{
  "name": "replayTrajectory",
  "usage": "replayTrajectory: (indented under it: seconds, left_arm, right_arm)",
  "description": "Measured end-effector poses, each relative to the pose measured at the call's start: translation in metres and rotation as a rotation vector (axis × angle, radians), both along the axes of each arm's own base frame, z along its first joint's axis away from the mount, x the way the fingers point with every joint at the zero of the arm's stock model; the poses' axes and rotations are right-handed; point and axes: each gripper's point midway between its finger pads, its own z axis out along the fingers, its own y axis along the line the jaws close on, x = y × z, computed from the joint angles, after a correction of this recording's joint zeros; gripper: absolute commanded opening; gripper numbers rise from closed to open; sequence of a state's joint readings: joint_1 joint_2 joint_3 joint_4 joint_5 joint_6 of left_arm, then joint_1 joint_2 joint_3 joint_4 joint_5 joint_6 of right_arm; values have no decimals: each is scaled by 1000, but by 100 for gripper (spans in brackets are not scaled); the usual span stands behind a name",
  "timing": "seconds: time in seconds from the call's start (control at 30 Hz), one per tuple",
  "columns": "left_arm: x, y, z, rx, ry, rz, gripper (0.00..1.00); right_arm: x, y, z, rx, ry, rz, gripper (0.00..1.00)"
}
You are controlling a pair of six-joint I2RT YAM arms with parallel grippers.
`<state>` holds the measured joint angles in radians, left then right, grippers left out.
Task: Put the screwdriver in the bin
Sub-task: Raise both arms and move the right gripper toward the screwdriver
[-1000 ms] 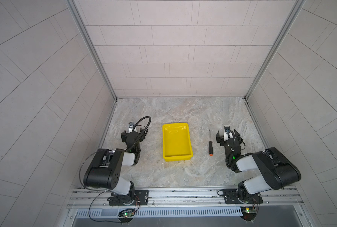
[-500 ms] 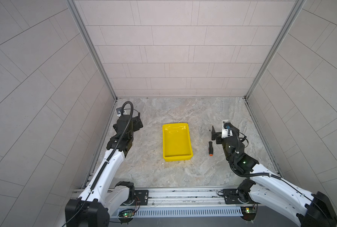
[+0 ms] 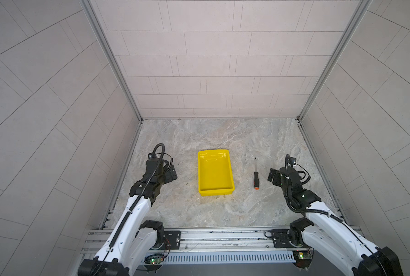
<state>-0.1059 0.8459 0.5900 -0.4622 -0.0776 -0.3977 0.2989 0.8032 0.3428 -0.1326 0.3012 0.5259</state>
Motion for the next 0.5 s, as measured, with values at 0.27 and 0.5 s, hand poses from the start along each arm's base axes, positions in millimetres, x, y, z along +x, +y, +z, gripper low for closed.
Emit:
replayTrajectory:
  seconds: [0.27,0.5]
  left_arm:
    - [-25,31,7,20,-76,210,100]
    - [-52,54,-3,35,-93,379,100]
  right_arm:
    - [4,33,-28,29,95,126,99]
    - [11,66,-30,47,127,253,99]
